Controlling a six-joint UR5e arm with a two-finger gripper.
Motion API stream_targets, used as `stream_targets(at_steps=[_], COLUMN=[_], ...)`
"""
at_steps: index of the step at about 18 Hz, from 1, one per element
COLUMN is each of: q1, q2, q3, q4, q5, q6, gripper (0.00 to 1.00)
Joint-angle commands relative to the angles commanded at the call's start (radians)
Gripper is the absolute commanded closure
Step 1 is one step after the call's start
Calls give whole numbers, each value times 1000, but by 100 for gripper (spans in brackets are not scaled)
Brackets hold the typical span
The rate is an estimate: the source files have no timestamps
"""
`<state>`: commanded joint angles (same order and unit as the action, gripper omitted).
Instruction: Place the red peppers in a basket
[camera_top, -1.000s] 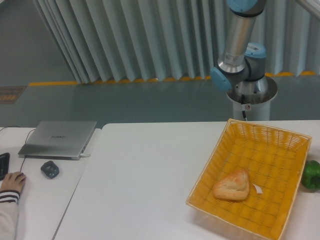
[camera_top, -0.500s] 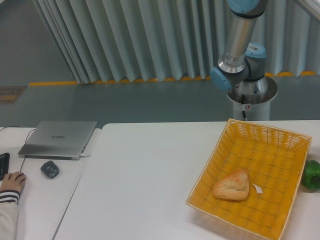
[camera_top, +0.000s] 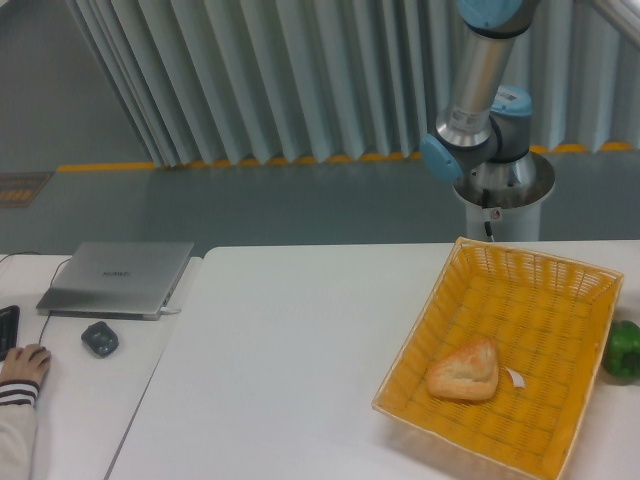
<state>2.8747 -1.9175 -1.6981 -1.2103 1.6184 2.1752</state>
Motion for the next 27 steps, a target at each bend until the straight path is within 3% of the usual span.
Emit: stream_targets(at_steps=[3,6,13,19,27], q1=[0,0,41,52,-35], q2=[0,0,21,118,161], q3=[2,6,31,112,121], q4=[0,0,-24,-231,-296], q5=[0,0,8,0,-78], q6=[11,18,107,118,-37], gripper=[58,64,65,64,64])
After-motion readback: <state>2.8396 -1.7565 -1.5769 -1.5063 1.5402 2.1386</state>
